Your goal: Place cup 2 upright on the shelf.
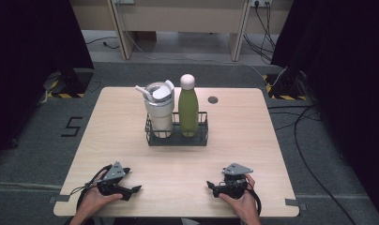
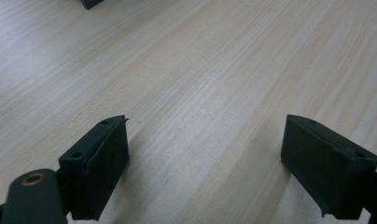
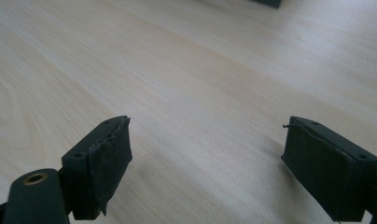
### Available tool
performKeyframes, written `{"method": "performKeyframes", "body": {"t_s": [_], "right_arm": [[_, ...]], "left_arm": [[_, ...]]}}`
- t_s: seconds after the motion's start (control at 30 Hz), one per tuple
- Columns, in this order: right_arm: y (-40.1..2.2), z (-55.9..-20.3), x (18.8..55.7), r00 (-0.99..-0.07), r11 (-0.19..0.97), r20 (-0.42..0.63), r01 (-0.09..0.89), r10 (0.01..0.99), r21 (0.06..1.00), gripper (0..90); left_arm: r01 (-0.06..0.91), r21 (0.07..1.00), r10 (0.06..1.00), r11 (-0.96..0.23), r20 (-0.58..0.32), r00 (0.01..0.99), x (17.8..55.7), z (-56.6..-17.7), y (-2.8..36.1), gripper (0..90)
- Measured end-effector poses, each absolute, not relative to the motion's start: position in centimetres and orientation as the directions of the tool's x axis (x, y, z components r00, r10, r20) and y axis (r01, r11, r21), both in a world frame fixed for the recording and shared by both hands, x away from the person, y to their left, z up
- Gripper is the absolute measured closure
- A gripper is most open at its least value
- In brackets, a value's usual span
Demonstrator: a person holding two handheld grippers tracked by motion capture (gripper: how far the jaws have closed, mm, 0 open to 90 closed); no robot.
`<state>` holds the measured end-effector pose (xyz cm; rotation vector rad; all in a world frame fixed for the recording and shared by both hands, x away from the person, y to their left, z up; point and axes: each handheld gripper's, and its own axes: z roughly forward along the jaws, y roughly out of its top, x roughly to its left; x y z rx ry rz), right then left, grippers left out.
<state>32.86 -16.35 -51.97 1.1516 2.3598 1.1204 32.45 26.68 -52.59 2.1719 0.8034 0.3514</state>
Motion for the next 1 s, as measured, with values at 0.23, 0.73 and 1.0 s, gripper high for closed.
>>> {"method": "performKeyframes", "body": {"t_s": [0.23, 0.73, 1.0], "right_arm": [[-15.73, -52.16, 32.73, -0.653, 0.464, -0.011, 0.526, 0.758, 0.713, 3.1], [-15.71, -52.23, 32.83, -0.648, 0.466, -0.007, 0.541, 0.762, 0.7, 0.3], [-15.72, -52.23, 32.83, -0.648, 0.466, -0.007, 0.541, 0.762, 0.7, 0.3]], "left_arm": [[0.431, 0.754, 0.648, -0.497, -0.008, 0.762, 32.45, -52.61, 26.67, 14.5], [0.432, 0.752, 0.647, -0.497, -0.01, 0.763, 32.44, -52.59, 26.69, 14.5], [0.432, 0.752, 0.647, -0.498, -0.009, 0.762, 32.44, -52.59, 26.68, 14.5]]}}
